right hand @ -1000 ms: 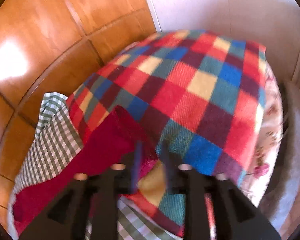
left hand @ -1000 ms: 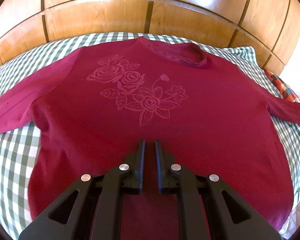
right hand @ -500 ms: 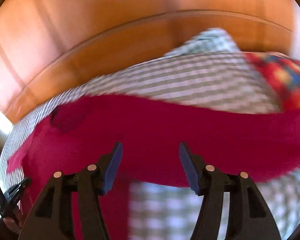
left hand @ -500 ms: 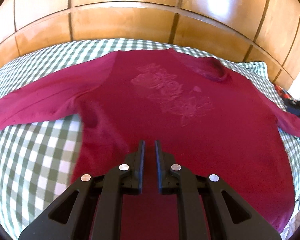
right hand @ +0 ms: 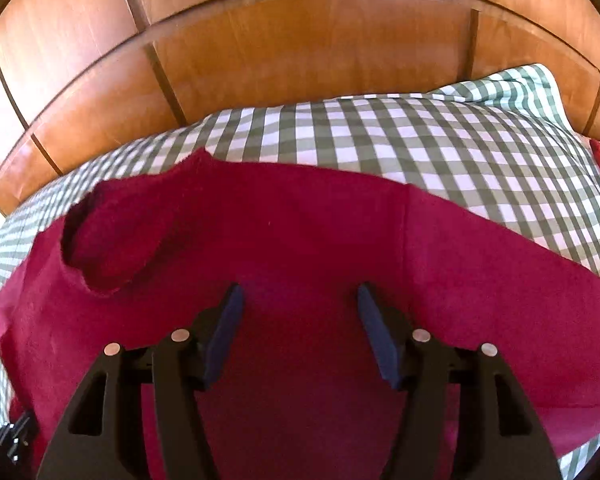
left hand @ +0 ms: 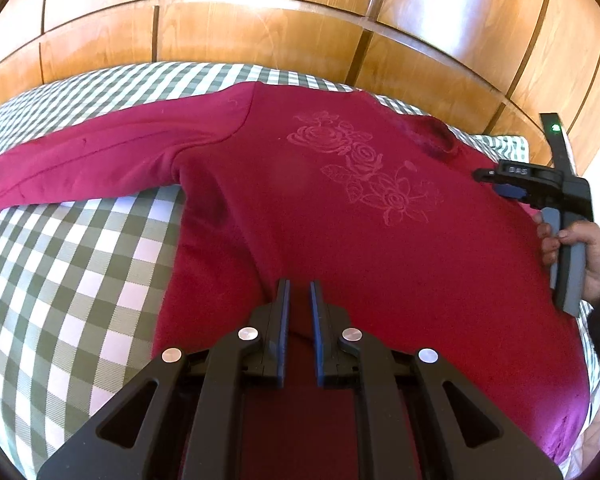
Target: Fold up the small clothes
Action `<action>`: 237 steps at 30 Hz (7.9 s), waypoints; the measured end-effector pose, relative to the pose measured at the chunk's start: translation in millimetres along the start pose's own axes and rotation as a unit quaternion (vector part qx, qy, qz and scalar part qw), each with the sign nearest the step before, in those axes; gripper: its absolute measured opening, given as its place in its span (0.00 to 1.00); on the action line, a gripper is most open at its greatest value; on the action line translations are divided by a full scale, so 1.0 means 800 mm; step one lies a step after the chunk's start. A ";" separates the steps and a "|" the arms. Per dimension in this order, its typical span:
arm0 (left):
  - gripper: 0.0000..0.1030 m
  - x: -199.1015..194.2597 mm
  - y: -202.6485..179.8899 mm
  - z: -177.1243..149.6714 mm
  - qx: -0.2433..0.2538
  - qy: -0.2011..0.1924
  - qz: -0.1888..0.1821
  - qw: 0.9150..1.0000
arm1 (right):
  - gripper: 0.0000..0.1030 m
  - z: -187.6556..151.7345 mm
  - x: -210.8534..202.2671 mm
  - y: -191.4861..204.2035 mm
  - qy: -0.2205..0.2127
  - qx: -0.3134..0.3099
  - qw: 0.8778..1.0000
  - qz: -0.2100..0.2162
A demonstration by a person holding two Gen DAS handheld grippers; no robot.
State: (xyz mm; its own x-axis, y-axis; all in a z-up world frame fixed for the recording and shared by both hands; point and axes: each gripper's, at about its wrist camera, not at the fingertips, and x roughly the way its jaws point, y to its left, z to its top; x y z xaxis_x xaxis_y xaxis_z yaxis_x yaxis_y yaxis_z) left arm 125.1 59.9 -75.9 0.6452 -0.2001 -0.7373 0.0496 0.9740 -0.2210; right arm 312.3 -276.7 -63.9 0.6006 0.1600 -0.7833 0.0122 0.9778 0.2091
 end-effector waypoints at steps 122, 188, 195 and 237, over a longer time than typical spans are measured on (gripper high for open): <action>0.36 -0.151 0.390 -0.004 -0.443 -0.103 0.095 0.886 | 0.87 -0.081 -0.063 -0.007 -0.043 0.025 0.995 -0.088; 0.45 0.031 0.036 0.049 -0.073 -0.018 -0.073 0.994 | 0.04 -0.038 -0.038 0.186 0.038 -0.033 0.984 0.170; 0.45 0.037 0.049 0.045 -0.098 -0.019 -0.095 0.990 | 0.04 0.003 -0.129 0.138 -0.054 -0.018 0.983 0.175; 0.41 0.058 0.025 0.073 -0.064 -0.004 0.009 0.998 | 0.22 -0.080 -0.057 0.004 -0.018 0.015 0.997 0.071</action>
State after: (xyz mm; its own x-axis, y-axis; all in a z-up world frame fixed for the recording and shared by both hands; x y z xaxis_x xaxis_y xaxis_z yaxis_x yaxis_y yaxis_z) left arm 200.4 76.3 -77.6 0.6506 -0.1821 -0.7373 -0.0584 0.9559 -0.2877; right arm 234.1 -272.5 -64.9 0.6258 0.2913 -0.7236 -0.0509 0.9409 0.3349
